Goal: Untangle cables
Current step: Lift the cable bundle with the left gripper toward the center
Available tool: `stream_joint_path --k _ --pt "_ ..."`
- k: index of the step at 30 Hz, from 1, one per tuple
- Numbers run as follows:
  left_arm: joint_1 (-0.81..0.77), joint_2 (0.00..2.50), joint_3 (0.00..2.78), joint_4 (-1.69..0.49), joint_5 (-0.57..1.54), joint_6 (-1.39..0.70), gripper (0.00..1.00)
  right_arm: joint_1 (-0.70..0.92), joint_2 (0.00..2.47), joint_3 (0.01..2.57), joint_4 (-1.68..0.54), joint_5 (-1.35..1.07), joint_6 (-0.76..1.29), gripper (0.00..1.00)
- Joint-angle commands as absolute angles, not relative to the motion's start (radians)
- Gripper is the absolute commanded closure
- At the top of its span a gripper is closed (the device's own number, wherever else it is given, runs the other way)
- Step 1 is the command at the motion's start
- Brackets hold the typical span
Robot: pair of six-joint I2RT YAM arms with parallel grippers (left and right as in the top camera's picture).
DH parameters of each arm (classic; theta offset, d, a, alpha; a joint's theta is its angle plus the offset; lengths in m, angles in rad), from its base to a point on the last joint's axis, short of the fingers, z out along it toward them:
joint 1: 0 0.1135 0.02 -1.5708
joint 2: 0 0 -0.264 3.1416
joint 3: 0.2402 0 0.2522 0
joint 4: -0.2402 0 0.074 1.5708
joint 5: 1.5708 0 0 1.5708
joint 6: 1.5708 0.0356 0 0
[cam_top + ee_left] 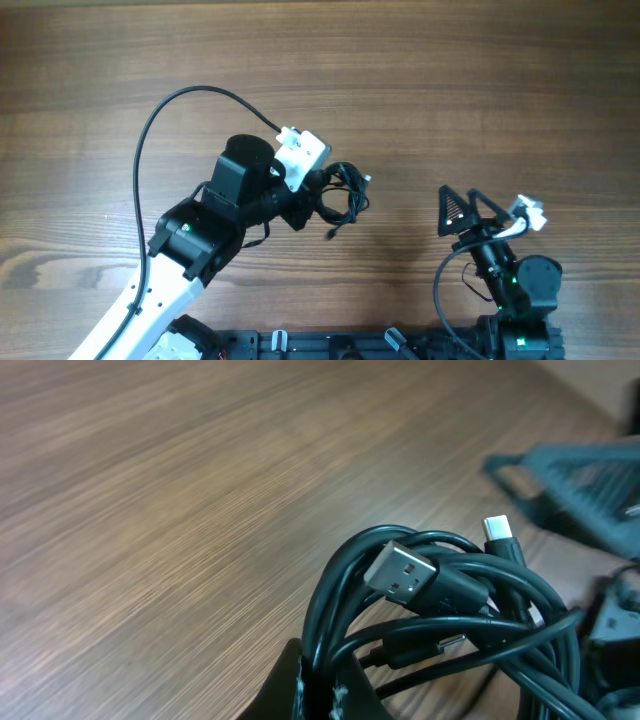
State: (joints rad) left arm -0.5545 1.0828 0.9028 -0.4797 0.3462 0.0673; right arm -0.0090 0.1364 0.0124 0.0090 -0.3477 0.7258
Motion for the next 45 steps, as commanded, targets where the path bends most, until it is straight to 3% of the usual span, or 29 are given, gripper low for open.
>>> stream_joint_path --k 1,6,9,11,16,20,28,39,45 --pt "-0.552 1.073 0.915 -0.447 0.463 0.095 0.96 -0.003 0.225 0.074 0.038 -0.574 0.680 0.00" --pt "-0.551 1.073 0.915 -0.447 0.385 0.017 0.96 -0.003 0.320 0.078 0.389 -0.868 0.881 0.00" --pt "-0.551 1.073 0.915 -0.448 0.283 -0.053 0.96 -0.003 0.359 0.078 0.560 -0.842 1.090 0.00" --pt "-0.551 1.073 0.915 -0.448 0.255 -0.065 0.96 -0.003 0.382 0.078 0.613 -0.822 1.100 0.00" --pt "-0.551 1.073 0.915 -0.448 0.255 -0.065 0.96 -0.003 0.472 0.078 0.616 -0.823 1.105 0.00" --pt "-0.552 1.073 0.915 -0.449 0.256 -0.065 0.96 -0.003 0.554 0.078 0.617 -0.843 1.261 0.00" --pt "-0.551 1.073 0.915 -0.449 0.256 -0.065 0.96 -0.003 0.590 0.077 0.619 -0.898 1.351 0.00" --pt "-0.552 1.081 0.915 -0.453 0.204 -0.272 0.96 -0.003 0.590 0.077 0.619 -0.945 1.354 0.00" --pt "-0.552 1.097 0.915 -0.497 0.204 -0.262 0.96 -0.003 0.590 0.077 0.618 -0.986 1.275 0.01"
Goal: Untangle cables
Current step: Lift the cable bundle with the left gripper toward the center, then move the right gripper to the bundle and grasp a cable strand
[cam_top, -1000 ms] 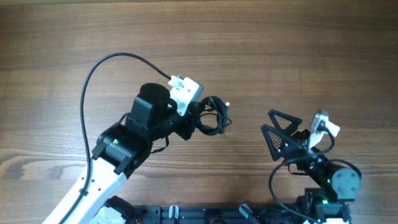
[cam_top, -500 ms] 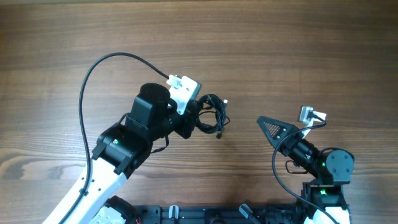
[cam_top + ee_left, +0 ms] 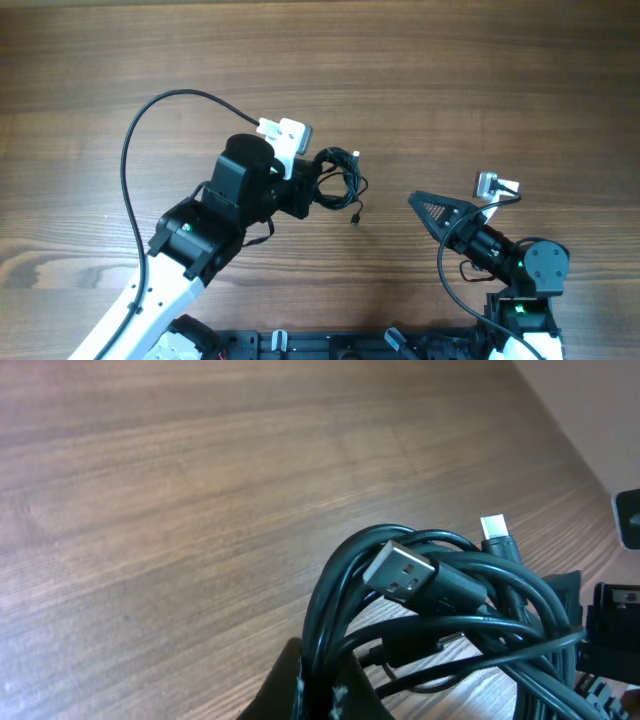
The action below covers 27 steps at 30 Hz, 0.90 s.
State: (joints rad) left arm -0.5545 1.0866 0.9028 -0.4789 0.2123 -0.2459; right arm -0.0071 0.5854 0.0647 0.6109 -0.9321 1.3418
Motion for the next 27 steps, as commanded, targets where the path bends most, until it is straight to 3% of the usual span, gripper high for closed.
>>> stream_joint_path --k 1,4,11,27 --pt "-0.552 1.097 0.915 -0.506 0.204 -0.231 0.96 -0.003 0.590 0.077 0.617 -1.005 1.209 0.04" --pt "-0.552 1.095 0.915 -0.534 0.204 -0.092 0.96 -0.003 0.590 0.077 0.611 -1.052 1.054 0.09" --pt "-0.552 1.092 0.915 -0.551 0.242 0.121 0.96 -0.003 0.592 0.079 0.620 -1.073 1.012 0.07" --pt "-0.553 1.092 0.915 -0.545 0.348 0.259 0.96 -0.003 0.748 0.189 0.613 -1.102 0.956 0.08"
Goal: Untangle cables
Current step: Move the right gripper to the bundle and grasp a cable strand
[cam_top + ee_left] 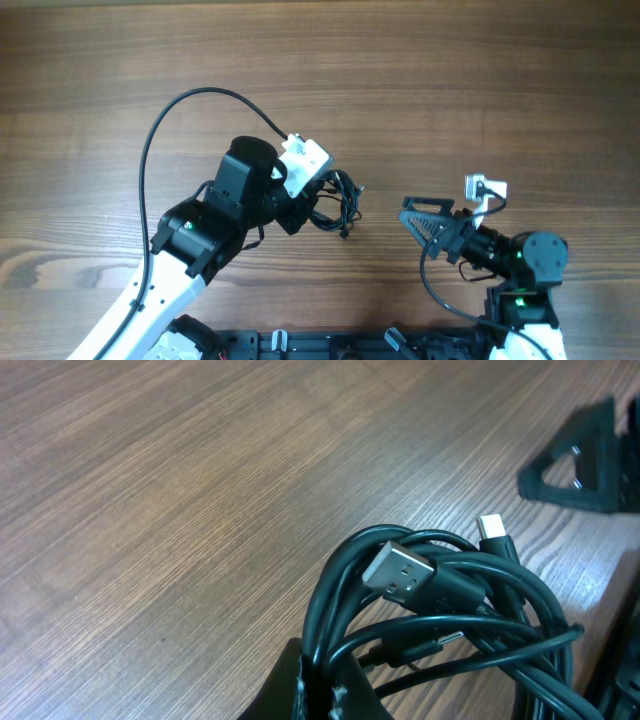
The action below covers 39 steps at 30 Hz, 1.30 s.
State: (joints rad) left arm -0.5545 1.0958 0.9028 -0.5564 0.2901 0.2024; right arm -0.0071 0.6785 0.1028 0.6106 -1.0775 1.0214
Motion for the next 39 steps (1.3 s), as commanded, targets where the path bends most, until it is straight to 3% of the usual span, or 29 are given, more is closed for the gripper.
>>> stream_joint_path --k 1,10,13,18,26,35,39 --pt "-0.553 1.092 0.915 -0.542 0.348 0.259 0.96 -0.003 0.781 0.214 0.609 -1.103 0.940 0.08" --pt "-0.553 1.092 0.915 -0.542 0.338 0.263 0.96 0.143 1.083 0.390 0.617 -1.153 0.916 0.09" --pt "-0.553 1.093 0.915 -0.543 0.283 0.262 0.96 0.226 1.148 0.395 0.700 -1.150 0.920 0.18" --pt "-0.553 1.093 0.915 -0.546 0.215 0.263 0.96 0.266 1.179 0.395 0.731 -1.104 0.921 0.28" --pt "-0.553 1.093 0.915 -0.546 0.219 0.262 0.96 0.390 1.179 0.395 0.708 -0.977 0.917 0.30" --pt "-0.553 1.093 0.915 -0.547 0.220 0.254 0.95 0.464 1.186 0.395 0.635 -0.756 0.920 0.77" --pt "-0.553 1.093 0.915 -0.547 0.219 0.254 0.83 0.464 1.186 0.395 0.634 -0.743 0.925 0.90"
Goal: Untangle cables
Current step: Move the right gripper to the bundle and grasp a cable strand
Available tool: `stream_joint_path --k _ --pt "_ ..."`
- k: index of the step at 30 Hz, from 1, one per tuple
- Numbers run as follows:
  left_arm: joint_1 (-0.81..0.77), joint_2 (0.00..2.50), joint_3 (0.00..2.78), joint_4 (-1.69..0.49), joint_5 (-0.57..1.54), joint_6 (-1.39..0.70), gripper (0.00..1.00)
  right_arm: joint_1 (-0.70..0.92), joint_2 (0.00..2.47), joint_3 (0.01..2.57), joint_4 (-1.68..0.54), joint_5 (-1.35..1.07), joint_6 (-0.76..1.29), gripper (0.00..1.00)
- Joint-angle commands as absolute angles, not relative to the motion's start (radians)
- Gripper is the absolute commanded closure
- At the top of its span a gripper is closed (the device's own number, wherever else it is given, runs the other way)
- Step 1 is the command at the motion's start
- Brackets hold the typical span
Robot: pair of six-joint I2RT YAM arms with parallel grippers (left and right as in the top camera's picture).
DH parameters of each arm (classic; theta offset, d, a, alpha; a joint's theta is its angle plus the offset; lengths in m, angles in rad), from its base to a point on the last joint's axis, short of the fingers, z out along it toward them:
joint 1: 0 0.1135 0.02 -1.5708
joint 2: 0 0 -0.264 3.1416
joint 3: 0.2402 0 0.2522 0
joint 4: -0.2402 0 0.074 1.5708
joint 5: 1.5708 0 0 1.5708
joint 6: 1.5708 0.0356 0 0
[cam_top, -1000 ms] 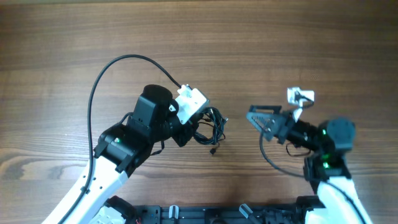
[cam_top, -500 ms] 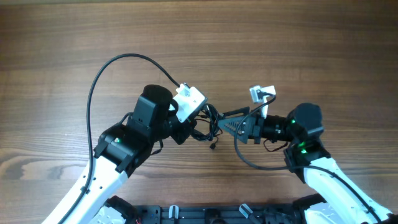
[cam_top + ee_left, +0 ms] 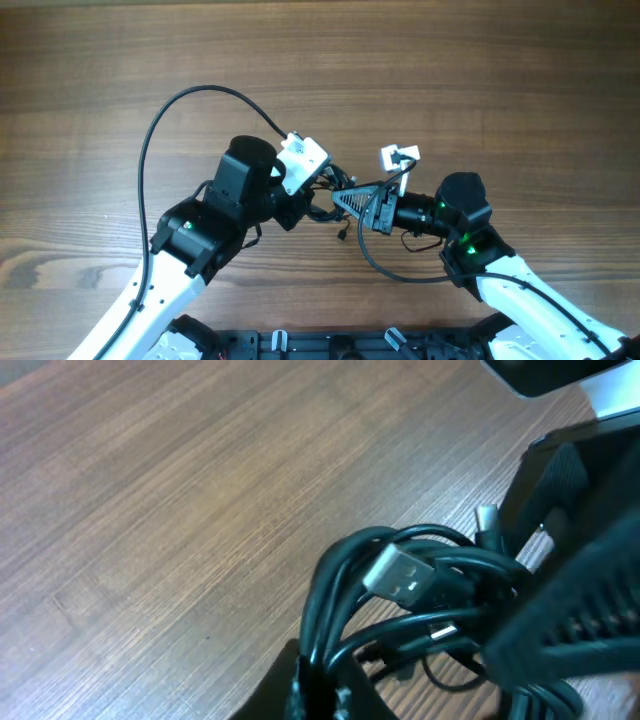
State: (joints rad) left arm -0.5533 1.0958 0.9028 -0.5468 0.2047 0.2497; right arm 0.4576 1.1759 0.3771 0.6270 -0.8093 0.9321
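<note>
A tangled bundle of dark green-black cables hangs just over the wooden table. In the left wrist view the cable bundle shows a silver USB-A plug on top and a smaller plug behind. My left gripper is shut on the bundle's left loops. My right gripper has its black fingers spread at the bundle's right side, one above and one below the strands, and looks open.
The brown wooden table stretches all round. The left arm's black feed cable arcs over the left half. The right arm's own thin cable loops below its wrist. A black rail runs along the near edge.
My right arm has come from the right side of the table to the bundle, its fingers now against the cables' right side. The left gripper holds the bundle in nearly the same place.
My left gripper was shut on the cable bundle at every moment, shifting it slightly about the table's middle. My right gripper stood far right near the edge, then pointed left, then sat closer, and is now at the bundle.
</note>
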Motion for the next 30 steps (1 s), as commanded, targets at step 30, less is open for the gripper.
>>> stream_joint_path --k 30 --pt "-0.552 1.110 0.915 -0.640 -0.028 -0.360 0.50 0.463 1.186 0.395 0.634 -0.732 0.916 0.94"
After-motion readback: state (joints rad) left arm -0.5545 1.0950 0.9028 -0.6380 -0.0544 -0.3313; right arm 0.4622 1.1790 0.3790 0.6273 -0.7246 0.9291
